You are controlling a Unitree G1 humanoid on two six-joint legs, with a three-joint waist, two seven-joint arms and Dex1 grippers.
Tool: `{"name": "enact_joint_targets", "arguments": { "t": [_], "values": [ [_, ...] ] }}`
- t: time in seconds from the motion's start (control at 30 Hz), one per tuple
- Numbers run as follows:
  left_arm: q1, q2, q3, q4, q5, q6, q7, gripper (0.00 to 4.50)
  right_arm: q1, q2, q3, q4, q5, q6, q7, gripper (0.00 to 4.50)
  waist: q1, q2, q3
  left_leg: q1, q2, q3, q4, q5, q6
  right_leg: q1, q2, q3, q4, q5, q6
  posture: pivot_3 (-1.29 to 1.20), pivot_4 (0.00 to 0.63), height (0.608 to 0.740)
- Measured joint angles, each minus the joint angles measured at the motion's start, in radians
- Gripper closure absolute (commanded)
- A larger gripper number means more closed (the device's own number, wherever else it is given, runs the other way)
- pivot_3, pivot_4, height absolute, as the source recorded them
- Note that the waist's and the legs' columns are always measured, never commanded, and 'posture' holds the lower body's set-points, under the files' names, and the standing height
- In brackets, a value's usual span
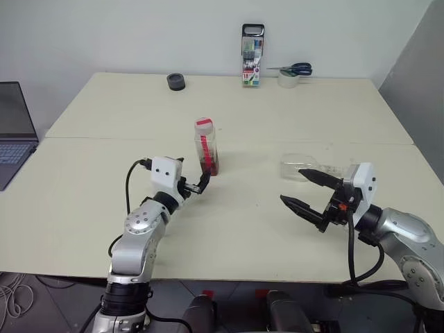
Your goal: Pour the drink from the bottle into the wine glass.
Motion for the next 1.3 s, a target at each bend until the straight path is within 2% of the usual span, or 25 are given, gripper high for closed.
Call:
{"name": "enact_joint_targets", "arguments": {
  "t": [0.57,0.97,1.3],
  "values": [
    [-0.189,-0.054,-0.017,0.194,0.108,-0.063,0.091,0.04,0.016,-0.031,-0.005,-0.006,0.022,0.013,0.028,0.00,0.001,0.000,0.000,0.000,0.000,0.000,0.001,0.000,0.000,0.000,0.000,0.000,0.000,0.000,0.000,0.00,0.150,0.740],
    [-0.159,-0.070,-0.030,0.188,0.120,-0.082,0.074,0.04,0.010,-0.035,-0.005,-0.024,0.023,0.017,0.020,0.00,0.001,-0.001,0.000,0.000,0.000,0.000,0.001,0.000,0.000,0.000,0.000,0.000,0.000,0.000,0.000,0.00,0.150,0.740],
    [-0.153,-0.091,-0.058,0.173,0.112,-0.069,0.050,0.04,0.009,-0.084,-0.005,-0.024,0.023,0.033,0.046,0.00,0.001,-0.001,0.000,0.000,0.000,0.000,0.001,0.000,0.000,0.000,0.000,0.000,0.000,0.000,0.000,0.00,0.150,0.740]
  ]
}}
